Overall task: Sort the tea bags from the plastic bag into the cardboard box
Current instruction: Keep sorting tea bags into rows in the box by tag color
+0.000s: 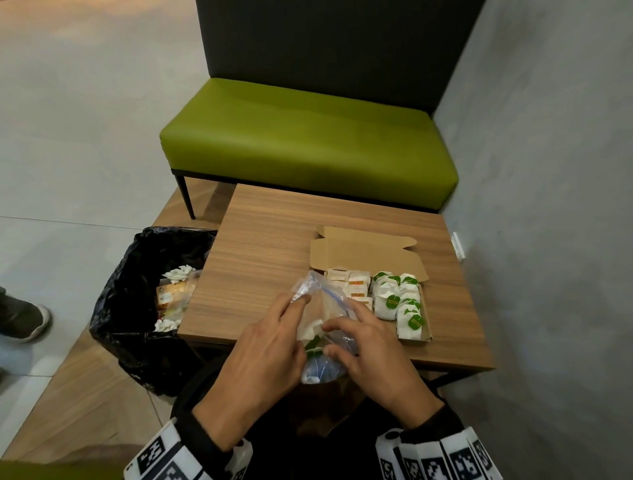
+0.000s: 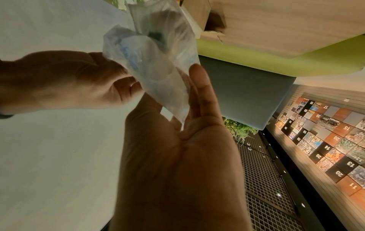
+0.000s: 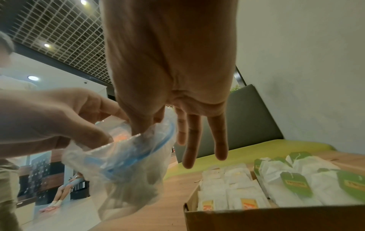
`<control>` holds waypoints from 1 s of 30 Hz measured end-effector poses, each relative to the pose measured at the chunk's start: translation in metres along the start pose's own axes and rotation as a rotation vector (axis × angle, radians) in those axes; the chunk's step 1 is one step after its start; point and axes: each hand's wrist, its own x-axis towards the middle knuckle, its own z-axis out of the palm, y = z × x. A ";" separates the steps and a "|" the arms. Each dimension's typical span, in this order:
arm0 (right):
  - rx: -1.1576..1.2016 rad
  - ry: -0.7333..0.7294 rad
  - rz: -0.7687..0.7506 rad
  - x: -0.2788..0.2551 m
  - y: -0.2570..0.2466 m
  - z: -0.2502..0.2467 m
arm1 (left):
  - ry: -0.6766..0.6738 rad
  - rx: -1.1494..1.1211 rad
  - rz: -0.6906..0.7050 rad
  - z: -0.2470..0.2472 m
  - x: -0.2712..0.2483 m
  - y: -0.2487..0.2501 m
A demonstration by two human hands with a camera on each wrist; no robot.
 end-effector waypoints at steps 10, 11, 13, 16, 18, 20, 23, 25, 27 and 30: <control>-0.049 -0.161 0.009 0.000 -0.007 -0.006 | -0.012 -0.042 0.004 0.002 0.001 0.005; -0.077 -0.163 0.003 -0.001 -0.007 -0.006 | -0.014 -0.047 0.005 0.003 0.001 0.005; -0.157 -0.149 -0.022 -0.001 -0.009 -0.003 | -0.014 -0.058 0.010 0.004 0.001 0.004; -0.276 -0.108 -0.066 0.000 -0.011 0.002 | -0.010 -0.075 0.023 0.006 0.001 0.001; -0.282 -0.082 -0.071 0.000 -0.009 0.005 | -0.006 -0.090 0.025 0.006 0.002 0.000; -0.252 -0.069 -0.082 0.000 -0.006 0.009 | -0.001 -0.092 0.024 0.004 0.003 -0.002; -0.110 -0.009 -0.091 -0.002 0.000 0.010 | -0.019 -0.081 0.011 -0.001 0.003 -0.002; 0.028 0.078 -0.100 -0.003 0.008 0.009 | -0.040 -0.060 -0.005 -0.005 0.004 -0.003; 0.179 0.165 -0.117 -0.004 0.013 0.007 | -0.069 -0.047 -0.031 -0.008 0.005 -0.004; 0.387 0.263 -0.144 -0.005 0.014 0.004 | -0.099 -0.032 -0.047 -0.012 0.007 -0.006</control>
